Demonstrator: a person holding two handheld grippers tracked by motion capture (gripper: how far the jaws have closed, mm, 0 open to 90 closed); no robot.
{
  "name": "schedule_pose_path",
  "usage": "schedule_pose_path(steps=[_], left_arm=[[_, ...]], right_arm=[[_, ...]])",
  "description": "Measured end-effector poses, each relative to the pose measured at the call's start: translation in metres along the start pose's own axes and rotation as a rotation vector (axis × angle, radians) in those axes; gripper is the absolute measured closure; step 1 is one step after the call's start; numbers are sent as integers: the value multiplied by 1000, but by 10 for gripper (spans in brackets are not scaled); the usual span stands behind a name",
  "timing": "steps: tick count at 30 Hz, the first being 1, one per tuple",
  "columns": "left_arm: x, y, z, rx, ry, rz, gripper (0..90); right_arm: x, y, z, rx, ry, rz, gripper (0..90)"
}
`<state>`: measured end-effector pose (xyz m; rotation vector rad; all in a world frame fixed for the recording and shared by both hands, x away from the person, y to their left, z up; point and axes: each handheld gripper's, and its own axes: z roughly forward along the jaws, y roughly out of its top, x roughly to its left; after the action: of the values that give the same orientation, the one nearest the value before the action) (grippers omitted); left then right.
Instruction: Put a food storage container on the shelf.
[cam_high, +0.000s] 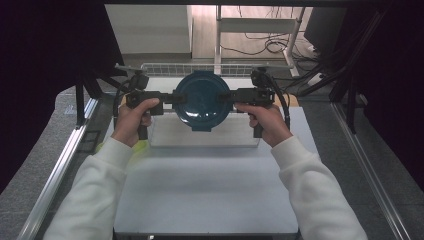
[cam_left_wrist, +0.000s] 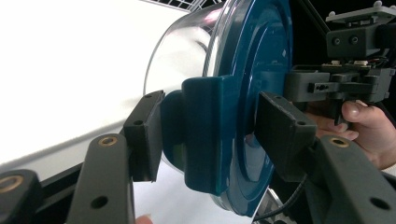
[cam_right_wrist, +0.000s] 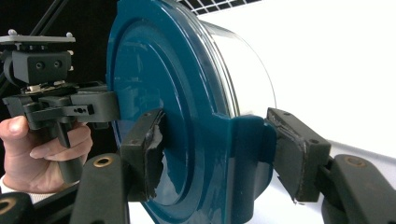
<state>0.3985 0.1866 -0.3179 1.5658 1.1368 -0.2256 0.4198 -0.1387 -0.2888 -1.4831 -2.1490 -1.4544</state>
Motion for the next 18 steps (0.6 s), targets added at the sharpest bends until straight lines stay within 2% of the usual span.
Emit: schedule_pose_path(steps=[12,18], left_arm=[[10,29,5,9,-18,-8,442],[13,41,9,16,-18,-12,442]], right_arm=[[-1,33,6,-15,-18,0,385],[-4,41,8,-21,-16,10,385]])
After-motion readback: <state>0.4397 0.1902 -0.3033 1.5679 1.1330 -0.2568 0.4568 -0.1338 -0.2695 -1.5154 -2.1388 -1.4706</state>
